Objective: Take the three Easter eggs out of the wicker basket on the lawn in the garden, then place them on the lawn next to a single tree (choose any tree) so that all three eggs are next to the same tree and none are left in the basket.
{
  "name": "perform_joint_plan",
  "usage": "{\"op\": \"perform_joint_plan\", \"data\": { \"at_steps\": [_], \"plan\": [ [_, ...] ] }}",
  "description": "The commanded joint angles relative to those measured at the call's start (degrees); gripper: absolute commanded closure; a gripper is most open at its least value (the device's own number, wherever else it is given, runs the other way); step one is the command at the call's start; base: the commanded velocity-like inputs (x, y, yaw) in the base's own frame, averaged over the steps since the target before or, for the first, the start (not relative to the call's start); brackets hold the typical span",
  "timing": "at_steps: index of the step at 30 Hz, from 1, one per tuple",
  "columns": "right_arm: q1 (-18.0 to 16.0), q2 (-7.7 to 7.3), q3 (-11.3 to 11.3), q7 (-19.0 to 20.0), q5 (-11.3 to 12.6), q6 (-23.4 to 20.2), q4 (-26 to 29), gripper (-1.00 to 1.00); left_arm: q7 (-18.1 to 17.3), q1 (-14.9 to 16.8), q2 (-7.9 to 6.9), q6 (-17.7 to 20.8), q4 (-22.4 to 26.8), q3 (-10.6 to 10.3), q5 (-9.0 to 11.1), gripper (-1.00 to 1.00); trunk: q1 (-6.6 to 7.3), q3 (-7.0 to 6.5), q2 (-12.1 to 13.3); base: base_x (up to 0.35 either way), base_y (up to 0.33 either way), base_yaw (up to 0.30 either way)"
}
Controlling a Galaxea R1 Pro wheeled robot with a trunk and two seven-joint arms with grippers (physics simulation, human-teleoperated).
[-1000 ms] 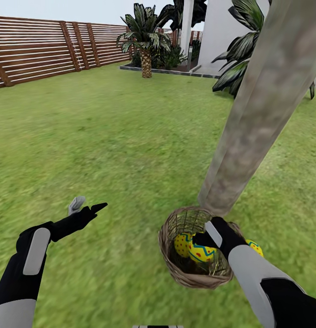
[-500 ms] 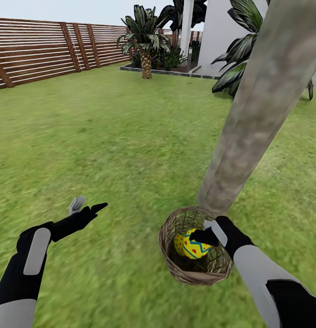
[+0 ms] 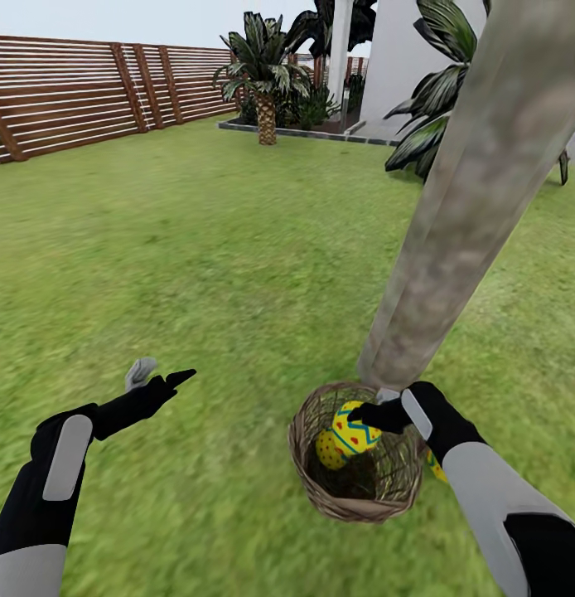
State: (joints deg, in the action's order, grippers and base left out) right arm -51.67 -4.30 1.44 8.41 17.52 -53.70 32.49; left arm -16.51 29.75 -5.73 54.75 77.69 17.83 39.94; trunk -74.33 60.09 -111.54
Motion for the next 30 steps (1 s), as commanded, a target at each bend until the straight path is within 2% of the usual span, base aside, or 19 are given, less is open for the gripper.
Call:
{"op": "perform_joint_plan", "data": {
  "at_steps": [1,9,12,14,19,22,30],
  "plan": [
    [-0.01,-0.08,0.14,0.33,-0.13,-0.50,0.45,1.00,-0.45,0.04,0.02,0.27,0.01,0.10,-0.38,-1.00,0.23,-0.14,0.40,0.000,0.000,0.000],
    [-0.01,-0.08,0.13,0.91,0.05,-0.77,0.74,1.00,-0.45,0.04,0.02,0.27,0.01,0.10,-0.38,-1.00,1.99,-1.58,3.61,-0.170,0.000,0.000],
    [0.03,-0.56,0.14,6.92,-0.21,-0.86,0.69,1.00,-0.45,0.04,0.02,0.27,0.01,0.10,-0.38,-1.00,2.65,-2.12,4.81,-0.005,0.000,0.000],
    [0.29,-1.42,0.14,8.34,-0.17,-0.88,0.84,1.00,-0.45,0.04,0.02,0.27,0.01,0.10,-0.38,-1.00,3.09,-2.48,5.61,0.000,0.000,0.000],
    [1.23,-1.91,0.11,8.73,0.02,-2.85,3.69,1.00,-0.45,0.04,0.02,0.27,0.01,0.10,-0.38,-1.00,4.18,-3.37,7.62,-0.170,0.000,0.000],
    [1.69,-2.84,0.06,8.76,0.06,-3.16,4.78,1.00,-0.45,0.04,0.02,0.27,0.01,0.10,-0.38,-1.00,4.84,-3.91,8.82,-0.201,0.000,0.000],
    [2.50,-3.68,0.06,8.82,0.06,-3.32,7.88,1.00,-0.45,0.04,0.02,0.27,0.01,0.10,-0.38,-1.00,6.60,-5.35,12.03,-0.008,0.000,0.000]
  ]
}}
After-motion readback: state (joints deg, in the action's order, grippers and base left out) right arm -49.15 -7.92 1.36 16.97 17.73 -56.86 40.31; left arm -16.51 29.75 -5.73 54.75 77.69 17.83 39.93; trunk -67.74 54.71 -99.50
